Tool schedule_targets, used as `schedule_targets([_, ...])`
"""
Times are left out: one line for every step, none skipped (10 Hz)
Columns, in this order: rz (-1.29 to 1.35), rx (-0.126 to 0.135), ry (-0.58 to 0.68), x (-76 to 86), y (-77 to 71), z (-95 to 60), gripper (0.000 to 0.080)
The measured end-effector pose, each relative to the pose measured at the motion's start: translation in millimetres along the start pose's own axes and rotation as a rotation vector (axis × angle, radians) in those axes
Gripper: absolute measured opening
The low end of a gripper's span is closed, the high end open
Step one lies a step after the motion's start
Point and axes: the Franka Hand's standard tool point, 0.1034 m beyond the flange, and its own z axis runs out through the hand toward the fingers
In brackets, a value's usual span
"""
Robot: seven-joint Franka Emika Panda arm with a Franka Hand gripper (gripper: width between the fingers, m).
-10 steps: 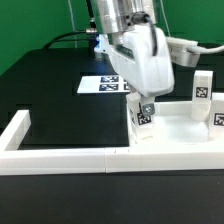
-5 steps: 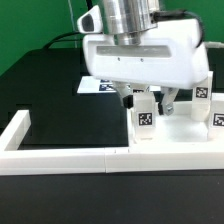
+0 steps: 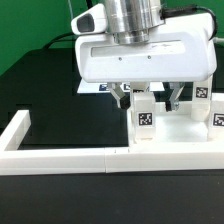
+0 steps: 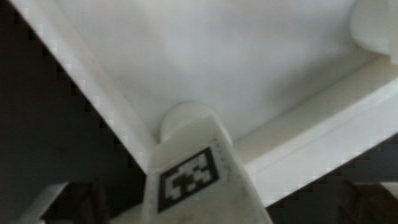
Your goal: Assemble square table
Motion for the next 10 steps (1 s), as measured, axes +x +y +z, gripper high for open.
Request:
schedule_targets([-0.131, -0.006, 0.005, 2.4, -1.7, -1.0, 0.0649])
schedule_targets([-0.114, -0.005, 0.004, 1.7, -1.3, -0.4, 0.0649])
schedule_targets([-0.083, -0.005, 0.004, 1.7, -1.4, -0.4, 0.053])
schedule_targets([-0.084, -0.005, 0.004, 1.7, -1.3, -0.4, 0.053])
schedule_targets([-0.018, -0.004, 0.004, 1.6, -1.6, -0.3, 0.0329])
schedule_targets([0.074, -0.007, 0.004, 2.0, 1.8, -0.1, 0.0298])
schedule_targets([0.115, -0.007, 0.004, 1.9, 2.0, 0.0, 0.0298])
schedule_targets([0.23, -0.005, 0.004, 2.0, 2.4, -0.1, 0.0298])
schedule_targets([0.424, -0.004, 0.005, 2.3, 3.4, -0.4, 0.0297])
schedule_targets([0.63, 0.012, -0.004, 1.7, 4.3, 0.8, 0.0297])
